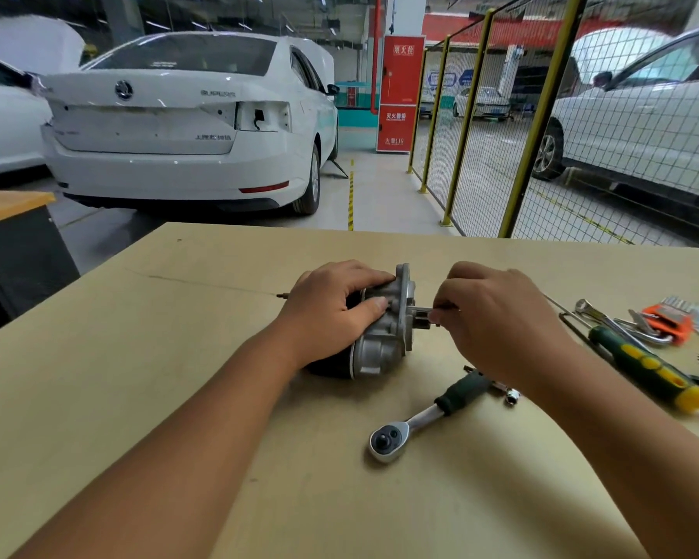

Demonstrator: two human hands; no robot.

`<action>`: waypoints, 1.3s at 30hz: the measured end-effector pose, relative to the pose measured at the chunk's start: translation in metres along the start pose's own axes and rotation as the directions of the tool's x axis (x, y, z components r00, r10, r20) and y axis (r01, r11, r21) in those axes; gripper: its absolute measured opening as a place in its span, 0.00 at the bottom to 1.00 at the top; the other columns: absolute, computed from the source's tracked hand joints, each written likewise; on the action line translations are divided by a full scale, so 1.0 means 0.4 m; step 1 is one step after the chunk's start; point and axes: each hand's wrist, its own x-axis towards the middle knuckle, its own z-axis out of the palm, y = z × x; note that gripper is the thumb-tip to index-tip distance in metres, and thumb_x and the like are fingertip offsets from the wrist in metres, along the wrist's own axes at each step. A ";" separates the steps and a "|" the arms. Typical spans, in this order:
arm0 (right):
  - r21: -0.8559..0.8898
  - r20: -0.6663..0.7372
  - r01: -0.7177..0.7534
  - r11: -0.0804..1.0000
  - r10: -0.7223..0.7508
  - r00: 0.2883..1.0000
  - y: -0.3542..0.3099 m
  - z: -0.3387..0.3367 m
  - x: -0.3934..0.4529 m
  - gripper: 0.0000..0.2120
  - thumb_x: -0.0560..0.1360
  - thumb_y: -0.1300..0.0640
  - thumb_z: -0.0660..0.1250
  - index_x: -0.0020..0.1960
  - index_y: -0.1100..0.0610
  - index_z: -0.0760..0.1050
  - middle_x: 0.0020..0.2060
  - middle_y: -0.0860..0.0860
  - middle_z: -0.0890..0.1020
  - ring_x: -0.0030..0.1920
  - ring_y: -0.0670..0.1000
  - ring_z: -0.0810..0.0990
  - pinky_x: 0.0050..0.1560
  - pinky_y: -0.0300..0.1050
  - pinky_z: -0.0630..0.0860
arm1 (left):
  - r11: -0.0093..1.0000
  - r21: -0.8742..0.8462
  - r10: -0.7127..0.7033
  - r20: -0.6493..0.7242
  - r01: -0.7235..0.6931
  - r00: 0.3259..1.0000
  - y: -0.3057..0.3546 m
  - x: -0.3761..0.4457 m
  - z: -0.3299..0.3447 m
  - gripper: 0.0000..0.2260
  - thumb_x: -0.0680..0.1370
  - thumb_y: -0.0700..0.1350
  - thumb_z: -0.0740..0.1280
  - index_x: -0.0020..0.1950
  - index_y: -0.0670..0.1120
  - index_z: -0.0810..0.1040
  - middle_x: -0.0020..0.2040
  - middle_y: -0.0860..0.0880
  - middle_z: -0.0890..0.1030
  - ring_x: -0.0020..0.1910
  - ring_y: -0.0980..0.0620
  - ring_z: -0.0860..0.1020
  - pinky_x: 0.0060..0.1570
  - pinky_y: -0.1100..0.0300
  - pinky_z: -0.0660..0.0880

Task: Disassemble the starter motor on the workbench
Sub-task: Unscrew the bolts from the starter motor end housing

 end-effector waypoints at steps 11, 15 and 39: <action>0.172 -0.055 0.041 0.984 -0.032 0.998 0.007 0.009 -0.002 0.06 0.78 0.57 0.70 0.47 0.58 0.85 0.43 0.52 0.76 0.37 0.55 0.77 0.38 0.47 0.75 | 0.999 -0.032 -0.015 -0.012 0.015 1.000 0.003 0.001 0.002 0.20 0.77 0.52 0.65 0.66 0.50 0.83 0.60 0.54 0.84 0.61 0.51 0.80 0.65 0.47 0.74; 0.156 -0.019 0.042 0.987 -0.039 0.999 0.007 0.018 0.002 0.08 0.79 0.56 0.68 0.47 0.59 0.84 0.44 0.51 0.76 0.38 0.55 0.77 0.40 0.49 0.76 | 1.000 -0.020 -0.015 -0.014 0.014 1.000 -0.002 0.000 0.003 0.20 0.77 0.53 0.65 0.66 0.50 0.83 0.59 0.55 0.83 0.61 0.52 0.80 0.64 0.47 0.75; 0.023 -0.007 -0.025 0.999 0.025 1.000 -0.020 -0.010 -0.025 0.06 0.78 0.48 0.70 0.49 0.50 0.81 0.47 0.45 0.76 0.38 0.55 0.78 0.37 0.46 0.75 | 0.994 -0.102 -0.052 -0.046 0.047 0.998 0.005 0.003 0.015 0.17 0.76 0.53 0.66 0.62 0.52 0.85 0.56 0.57 0.84 0.59 0.53 0.81 0.64 0.47 0.76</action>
